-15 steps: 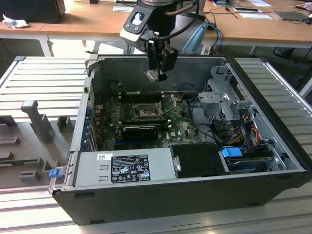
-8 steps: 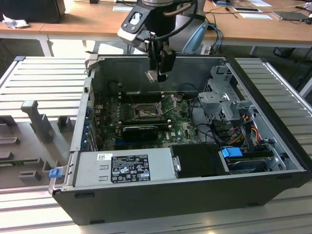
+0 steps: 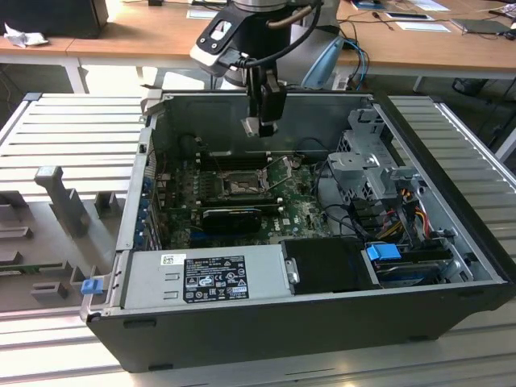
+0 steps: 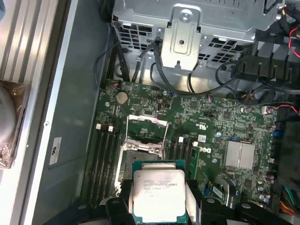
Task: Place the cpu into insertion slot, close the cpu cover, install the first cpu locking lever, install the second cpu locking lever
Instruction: 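Place the cpu into insertion slot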
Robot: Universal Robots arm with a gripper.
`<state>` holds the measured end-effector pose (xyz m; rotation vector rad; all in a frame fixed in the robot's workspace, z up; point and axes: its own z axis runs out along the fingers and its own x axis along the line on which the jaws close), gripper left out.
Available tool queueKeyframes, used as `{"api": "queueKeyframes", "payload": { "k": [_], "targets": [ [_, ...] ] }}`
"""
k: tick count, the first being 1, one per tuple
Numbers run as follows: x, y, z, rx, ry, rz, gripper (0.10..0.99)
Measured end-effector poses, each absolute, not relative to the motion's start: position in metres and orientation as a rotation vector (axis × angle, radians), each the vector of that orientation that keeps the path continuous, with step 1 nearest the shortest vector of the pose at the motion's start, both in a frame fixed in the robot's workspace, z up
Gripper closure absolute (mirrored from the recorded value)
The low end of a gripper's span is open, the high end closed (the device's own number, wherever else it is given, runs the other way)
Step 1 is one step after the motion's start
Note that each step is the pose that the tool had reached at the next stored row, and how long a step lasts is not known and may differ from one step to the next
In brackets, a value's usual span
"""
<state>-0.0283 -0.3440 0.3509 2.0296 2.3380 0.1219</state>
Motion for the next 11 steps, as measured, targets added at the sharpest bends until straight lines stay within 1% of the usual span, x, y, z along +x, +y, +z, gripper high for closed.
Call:
{"api": "queueKeyframes", "payload": {
  "k": [7,11],
  "targets": [
    [-0.028,-0.344,0.348,2.130,2.242,0.118,0.553],
    [-0.028,-0.344,0.340,2.134,2.238,0.118,0.553]
  ]
}}
